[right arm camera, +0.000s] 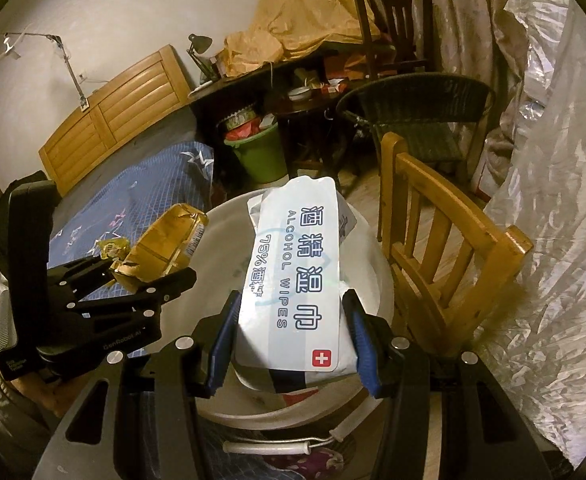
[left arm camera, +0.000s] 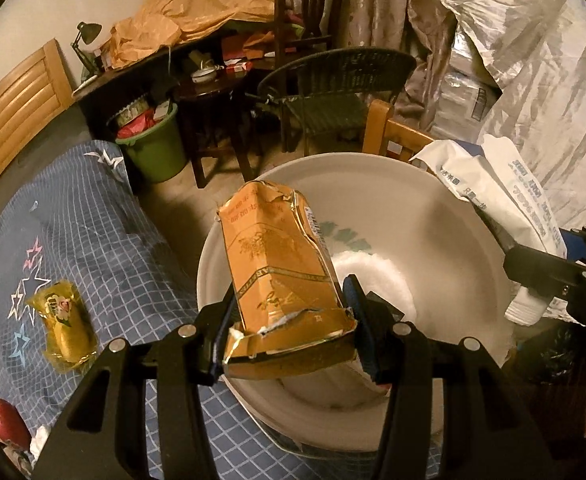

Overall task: Collect trash
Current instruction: 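Carry the orange packet and wipes packet in both tools over the white bucket, then open both tools to drop the packets into the bucket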

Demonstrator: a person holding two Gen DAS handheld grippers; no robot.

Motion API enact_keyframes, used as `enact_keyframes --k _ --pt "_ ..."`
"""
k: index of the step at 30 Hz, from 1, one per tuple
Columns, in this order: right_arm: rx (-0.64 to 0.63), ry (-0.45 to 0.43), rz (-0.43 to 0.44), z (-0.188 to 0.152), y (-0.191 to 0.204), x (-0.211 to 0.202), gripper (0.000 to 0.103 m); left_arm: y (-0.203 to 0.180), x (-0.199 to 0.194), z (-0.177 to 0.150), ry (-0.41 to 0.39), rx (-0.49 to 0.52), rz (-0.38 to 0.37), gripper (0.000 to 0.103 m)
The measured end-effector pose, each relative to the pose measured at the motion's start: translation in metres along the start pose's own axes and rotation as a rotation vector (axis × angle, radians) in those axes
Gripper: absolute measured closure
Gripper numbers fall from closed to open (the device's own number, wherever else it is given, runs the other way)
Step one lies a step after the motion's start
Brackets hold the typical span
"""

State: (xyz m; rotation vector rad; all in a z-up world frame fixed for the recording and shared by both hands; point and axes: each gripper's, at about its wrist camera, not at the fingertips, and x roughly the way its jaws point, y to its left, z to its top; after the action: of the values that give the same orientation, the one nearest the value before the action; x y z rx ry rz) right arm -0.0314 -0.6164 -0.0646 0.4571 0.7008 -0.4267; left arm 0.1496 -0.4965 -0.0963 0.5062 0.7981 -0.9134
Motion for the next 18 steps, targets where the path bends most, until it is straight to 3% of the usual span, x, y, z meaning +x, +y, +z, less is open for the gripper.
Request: enact_keyframes --k 14,15,16,17,18 --pt "0.009 -0.006 0.021 0.01 0.005 0.016 0.05 0.009 0.01 0.007 0.012 -0.031 -0.02 0.054" --pt "0.005 -0.004 0.02 0.011 0.006 0.018 0.049 0.009 0.011 0.008 0.009 -0.029 -0.028 0.053" --pt "0.003 -0.001 0.01 0.011 0.007 0.021 0.039 0.008 0.011 0.008 0.005 -0.028 -0.028 0.052" --pt "0.007 -0.003 0.0 0.012 0.007 0.021 0.027 0.009 0.011 0.009 0.004 -0.032 -0.015 0.036" --pt "0.009 -0.01 -0.004 0.012 0.007 0.021 0.026 0.013 0.011 0.01 0.001 -0.05 -0.004 0.022"
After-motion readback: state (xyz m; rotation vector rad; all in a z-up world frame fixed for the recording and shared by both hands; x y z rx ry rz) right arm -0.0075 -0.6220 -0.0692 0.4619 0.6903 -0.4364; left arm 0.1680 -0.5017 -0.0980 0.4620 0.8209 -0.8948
